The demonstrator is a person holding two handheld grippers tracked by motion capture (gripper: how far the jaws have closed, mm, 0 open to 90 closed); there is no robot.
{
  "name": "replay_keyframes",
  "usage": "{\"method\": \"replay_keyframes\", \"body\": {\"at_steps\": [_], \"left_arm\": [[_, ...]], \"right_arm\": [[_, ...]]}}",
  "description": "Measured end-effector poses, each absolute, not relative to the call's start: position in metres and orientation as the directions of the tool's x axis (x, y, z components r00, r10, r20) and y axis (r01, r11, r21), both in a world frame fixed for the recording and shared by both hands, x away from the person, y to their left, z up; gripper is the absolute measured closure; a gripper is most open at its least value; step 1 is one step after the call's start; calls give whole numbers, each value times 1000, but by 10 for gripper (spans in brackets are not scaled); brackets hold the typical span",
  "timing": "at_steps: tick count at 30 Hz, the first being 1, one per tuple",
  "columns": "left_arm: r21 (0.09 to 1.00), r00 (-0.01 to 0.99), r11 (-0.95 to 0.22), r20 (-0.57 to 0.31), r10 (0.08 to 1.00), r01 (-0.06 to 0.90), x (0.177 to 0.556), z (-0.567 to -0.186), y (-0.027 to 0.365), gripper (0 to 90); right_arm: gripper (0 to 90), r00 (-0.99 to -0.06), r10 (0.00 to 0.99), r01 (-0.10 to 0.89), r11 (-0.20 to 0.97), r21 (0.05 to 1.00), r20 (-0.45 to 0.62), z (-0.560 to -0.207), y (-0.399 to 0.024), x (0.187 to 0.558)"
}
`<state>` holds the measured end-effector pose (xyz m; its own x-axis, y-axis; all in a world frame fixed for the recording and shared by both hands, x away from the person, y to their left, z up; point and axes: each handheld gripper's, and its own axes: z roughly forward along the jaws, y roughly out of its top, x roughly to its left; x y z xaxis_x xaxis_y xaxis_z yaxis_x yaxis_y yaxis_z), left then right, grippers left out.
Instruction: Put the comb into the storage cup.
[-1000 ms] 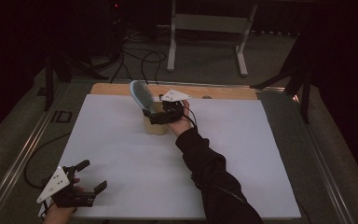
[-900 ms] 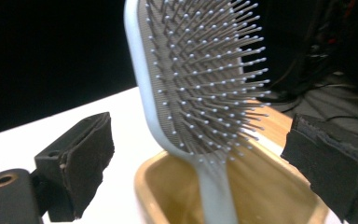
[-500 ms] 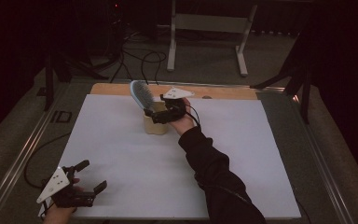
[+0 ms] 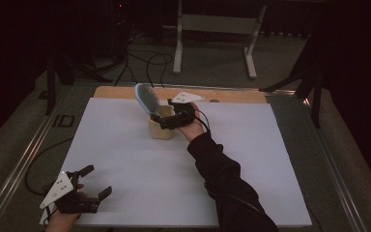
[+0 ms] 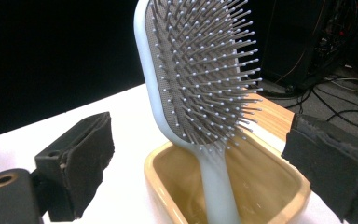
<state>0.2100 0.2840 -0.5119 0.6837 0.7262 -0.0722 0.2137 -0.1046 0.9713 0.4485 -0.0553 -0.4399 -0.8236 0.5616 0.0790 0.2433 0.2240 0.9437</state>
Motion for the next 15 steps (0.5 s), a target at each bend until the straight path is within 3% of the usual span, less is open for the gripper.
{"method": "replay_keyframes", "body": {"at_steps": [15], "left_arm": [[971, 674, -102, -73, 735, 216, 209, -512, 285, 0]], "right_arm": [[76, -828, 553, 256, 218, 942, 97, -438, -78, 435]]}}
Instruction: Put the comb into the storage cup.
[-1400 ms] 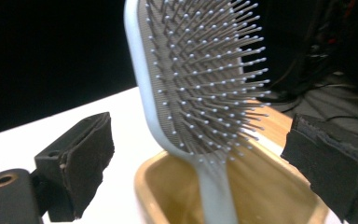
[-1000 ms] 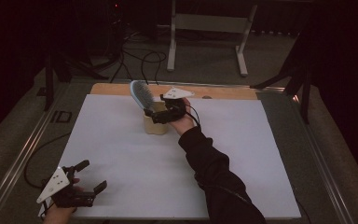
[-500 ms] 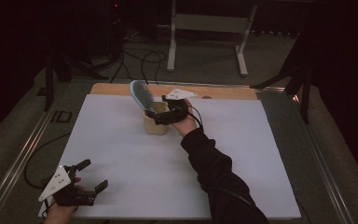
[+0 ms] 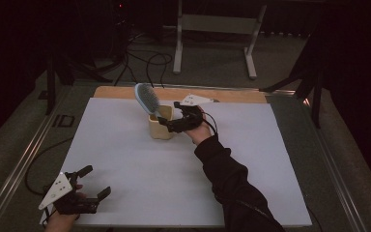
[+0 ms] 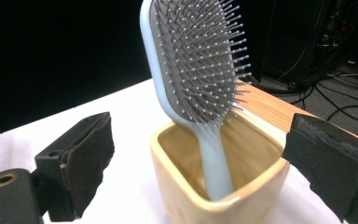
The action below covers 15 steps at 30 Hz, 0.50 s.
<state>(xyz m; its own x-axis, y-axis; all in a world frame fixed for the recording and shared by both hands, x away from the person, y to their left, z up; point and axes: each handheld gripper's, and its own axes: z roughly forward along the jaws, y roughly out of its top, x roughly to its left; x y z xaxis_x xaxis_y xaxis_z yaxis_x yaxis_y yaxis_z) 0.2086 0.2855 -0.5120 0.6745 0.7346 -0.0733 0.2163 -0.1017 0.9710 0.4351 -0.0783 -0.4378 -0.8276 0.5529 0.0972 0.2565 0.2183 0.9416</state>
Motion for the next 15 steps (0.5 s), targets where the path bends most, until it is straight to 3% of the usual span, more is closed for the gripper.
{"method": "replay_keyframes", "body": {"at_steps": [15], "left_arm": [[970, 677, -107, -71, 733, 217, 209, -512, 285, 0]], "right_arm": [[79, -825, 556, 260, 214, 942, 102, -441, -112, 418]]}}
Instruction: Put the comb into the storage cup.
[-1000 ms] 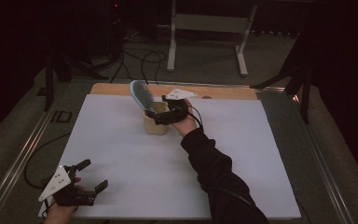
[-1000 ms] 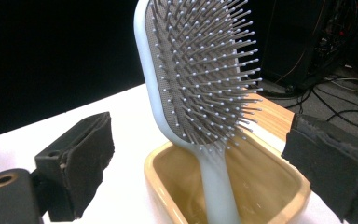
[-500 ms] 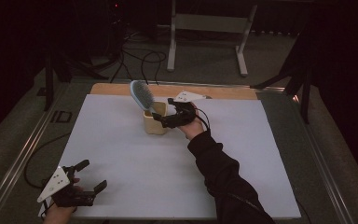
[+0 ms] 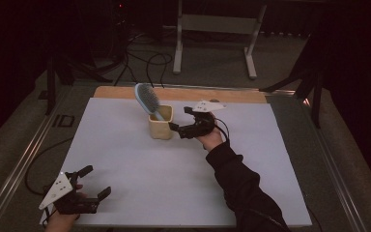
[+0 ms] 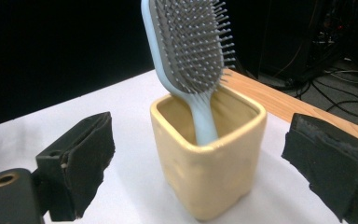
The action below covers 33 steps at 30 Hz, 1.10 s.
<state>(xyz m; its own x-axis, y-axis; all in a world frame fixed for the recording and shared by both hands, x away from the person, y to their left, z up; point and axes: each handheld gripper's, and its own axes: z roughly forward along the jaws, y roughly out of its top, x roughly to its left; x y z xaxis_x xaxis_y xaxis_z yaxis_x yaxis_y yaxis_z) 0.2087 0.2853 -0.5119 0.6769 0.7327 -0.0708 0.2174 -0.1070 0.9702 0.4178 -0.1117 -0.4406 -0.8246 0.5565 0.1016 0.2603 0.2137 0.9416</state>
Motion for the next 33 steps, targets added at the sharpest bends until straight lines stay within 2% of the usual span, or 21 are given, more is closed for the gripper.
{"method": "replay_keyframes", "body": {"at_steps": [15, 33], "left_arm": [[971, 674, -106, -70, 736, 216, 208, -511, 285, 0], [971, 670, -105, -69, 739, 216, 208, -511, 285, 0]], "right_arm": [[79, -812, 573, 276, 210, 938, 110, -448, -149, 392], [79, -827, 554, 301, 289, 909, 97, -478, -187, 350]]}}
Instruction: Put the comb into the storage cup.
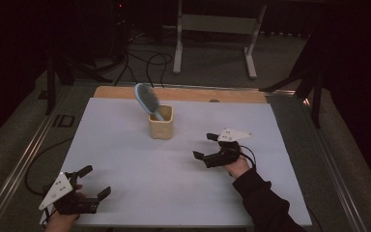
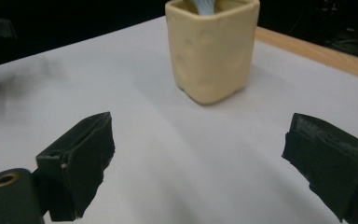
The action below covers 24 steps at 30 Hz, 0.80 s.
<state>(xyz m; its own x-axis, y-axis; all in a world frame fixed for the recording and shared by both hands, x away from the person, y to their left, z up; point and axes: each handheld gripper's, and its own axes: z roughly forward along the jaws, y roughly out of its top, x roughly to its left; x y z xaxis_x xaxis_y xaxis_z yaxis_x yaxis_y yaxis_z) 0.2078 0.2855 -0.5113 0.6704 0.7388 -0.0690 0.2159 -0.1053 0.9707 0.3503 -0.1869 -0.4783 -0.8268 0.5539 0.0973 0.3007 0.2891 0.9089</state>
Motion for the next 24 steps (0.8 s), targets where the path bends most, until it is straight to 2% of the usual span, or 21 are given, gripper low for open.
{"method": "replay_keyframes", "body": {"at_steps": [15, 24], "left_arm": [[970, 671, -108, -68, 739, 218, 208, -512, 286, 0], [970, 670, -105, -71, 739, 218, 208, -512, 286, 0]], "right_arm": [[79, -803, 587, 322, 281, 904, 103, -486, -232, 313], [79, -749, 652, 367, 258, 893, 120, -498, -263, 291]]}}
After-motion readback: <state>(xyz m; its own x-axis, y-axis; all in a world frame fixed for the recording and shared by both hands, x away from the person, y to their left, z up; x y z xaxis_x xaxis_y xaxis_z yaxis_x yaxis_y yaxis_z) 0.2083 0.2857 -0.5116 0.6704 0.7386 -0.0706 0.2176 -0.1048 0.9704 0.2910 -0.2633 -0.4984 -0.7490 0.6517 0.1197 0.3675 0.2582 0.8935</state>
